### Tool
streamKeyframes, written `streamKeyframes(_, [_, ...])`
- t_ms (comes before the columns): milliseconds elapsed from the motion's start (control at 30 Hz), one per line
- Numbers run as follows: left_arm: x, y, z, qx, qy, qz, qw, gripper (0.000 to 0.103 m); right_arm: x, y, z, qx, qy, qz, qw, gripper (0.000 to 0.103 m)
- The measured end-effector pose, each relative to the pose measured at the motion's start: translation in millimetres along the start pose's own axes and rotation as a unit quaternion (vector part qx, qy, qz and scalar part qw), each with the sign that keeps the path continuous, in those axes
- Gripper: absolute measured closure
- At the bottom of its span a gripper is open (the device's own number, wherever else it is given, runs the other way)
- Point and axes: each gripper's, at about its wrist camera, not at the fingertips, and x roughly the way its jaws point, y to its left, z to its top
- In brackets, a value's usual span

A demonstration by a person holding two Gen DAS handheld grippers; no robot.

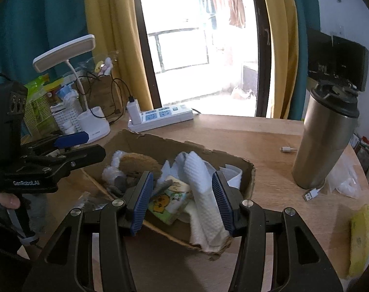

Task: Organize soft objects
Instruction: 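Release the plush toy and the sock into the box with both tools, then reach the right tool toward the red round plush while the left tool reaches toward the cotton swab bag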

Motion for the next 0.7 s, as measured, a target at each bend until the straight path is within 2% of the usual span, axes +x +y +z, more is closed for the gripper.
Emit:
streamKeyframes(533, [-57.5, 14.7, -24.8, -0.004, -0.026, -0.012, 0.9996, 0.013, -25.3, 50.3, -9.5, -0.026, -0.005, -0.011, 1.000, 0.049])
streamKeyframes(700, [-66.6, 20.3, -35.5, -0.008, -0.026, -0.016, 0.9995, 0.013, -27.2, 62.3, -15.4, -0.031, -0.002, -0.013, 0.999, 0.042])
